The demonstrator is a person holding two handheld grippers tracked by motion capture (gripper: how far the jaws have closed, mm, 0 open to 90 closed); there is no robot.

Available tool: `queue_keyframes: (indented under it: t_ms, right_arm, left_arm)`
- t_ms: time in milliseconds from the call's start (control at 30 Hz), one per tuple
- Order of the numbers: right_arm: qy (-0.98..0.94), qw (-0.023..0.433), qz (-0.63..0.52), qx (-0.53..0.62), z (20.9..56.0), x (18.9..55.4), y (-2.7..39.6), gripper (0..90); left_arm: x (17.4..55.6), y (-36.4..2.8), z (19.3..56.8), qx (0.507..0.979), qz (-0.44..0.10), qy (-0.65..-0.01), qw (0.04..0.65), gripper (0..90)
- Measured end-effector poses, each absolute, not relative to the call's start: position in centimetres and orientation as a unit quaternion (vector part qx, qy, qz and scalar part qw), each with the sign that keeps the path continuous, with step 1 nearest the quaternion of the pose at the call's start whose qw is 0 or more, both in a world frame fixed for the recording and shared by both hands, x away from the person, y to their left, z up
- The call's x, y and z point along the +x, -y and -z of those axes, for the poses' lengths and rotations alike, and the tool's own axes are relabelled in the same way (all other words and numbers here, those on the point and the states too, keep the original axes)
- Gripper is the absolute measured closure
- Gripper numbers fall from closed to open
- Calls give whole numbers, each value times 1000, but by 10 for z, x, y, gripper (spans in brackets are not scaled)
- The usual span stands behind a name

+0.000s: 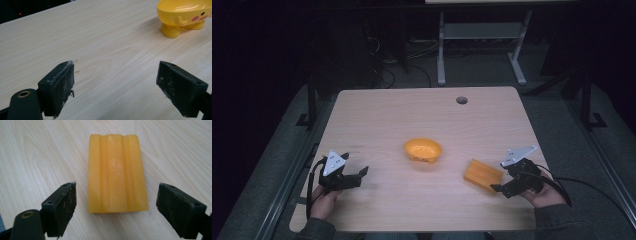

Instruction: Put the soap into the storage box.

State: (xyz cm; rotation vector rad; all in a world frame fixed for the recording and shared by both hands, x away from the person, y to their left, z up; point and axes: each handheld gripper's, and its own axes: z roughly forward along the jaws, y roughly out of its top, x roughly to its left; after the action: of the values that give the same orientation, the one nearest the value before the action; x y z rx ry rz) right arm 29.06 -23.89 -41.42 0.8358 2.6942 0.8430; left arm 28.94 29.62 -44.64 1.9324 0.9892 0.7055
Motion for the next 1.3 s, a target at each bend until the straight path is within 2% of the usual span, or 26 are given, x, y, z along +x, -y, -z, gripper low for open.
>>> queue_keyframes:
  t_ms: [1300]
  right_arm:
    - [-938, 66, -213, 264, 443, 331, 198, 140]
  left_arm:
    - [290, -296, 446, 770, -281, -392, 418, 140]
